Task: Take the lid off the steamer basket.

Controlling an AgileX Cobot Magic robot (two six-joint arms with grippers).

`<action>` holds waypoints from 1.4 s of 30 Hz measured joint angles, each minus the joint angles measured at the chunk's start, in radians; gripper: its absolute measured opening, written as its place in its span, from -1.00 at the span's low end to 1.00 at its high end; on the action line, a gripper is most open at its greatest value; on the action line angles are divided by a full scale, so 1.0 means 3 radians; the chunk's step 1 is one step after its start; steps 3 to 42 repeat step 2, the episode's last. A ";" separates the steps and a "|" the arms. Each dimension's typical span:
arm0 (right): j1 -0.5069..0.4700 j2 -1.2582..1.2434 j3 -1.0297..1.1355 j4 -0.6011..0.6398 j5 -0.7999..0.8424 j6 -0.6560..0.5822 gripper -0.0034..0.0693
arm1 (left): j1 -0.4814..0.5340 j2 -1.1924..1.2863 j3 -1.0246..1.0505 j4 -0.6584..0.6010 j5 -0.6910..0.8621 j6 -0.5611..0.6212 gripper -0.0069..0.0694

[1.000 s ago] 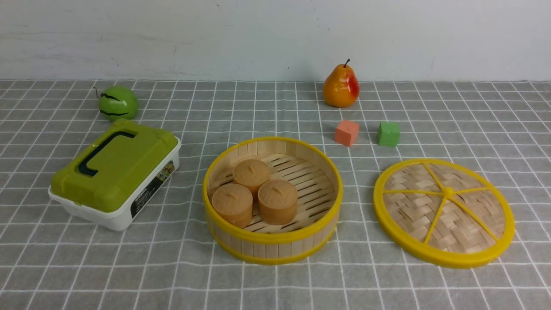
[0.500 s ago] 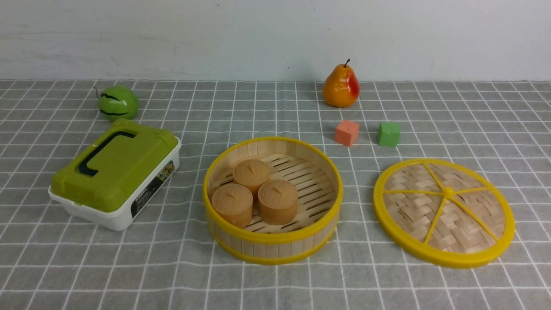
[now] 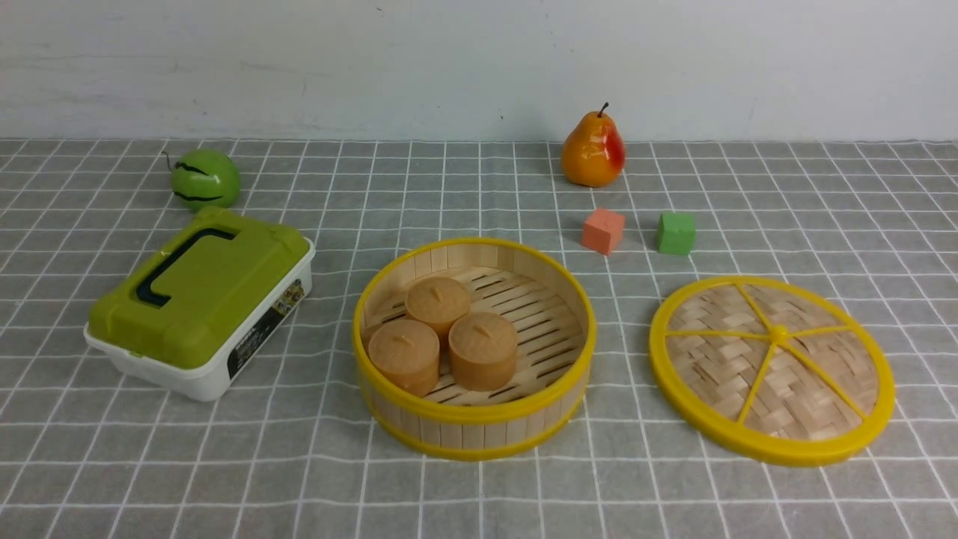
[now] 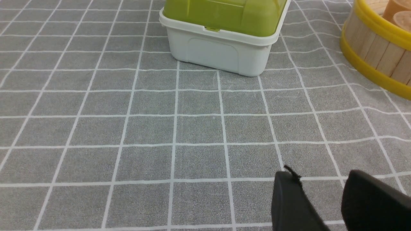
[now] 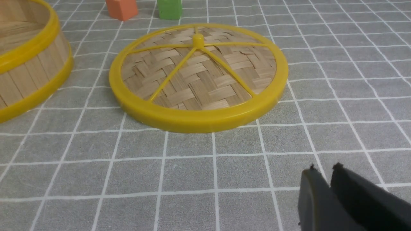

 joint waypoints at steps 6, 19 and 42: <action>0.0000 0.0000 0.0000 0.0000 0.0000 0.0000 -0.75 | 0.0000 0.0000 0.0000 0.0000 0.0000 0.0000 -0.19; 0.0000 0.0000 0.0000 0.0000 0.0000 0.0000 -0.75 | 0.0000 0.0000 0.0000 0.0000 0.0000 0.0000 -0.19; 0.0000 0.0000 0.0000 0.0000 0.0000 0.0000 -0.75 | 0.0000 0.0000 0.0000 0.0000 0.0000 0.0000 -0.19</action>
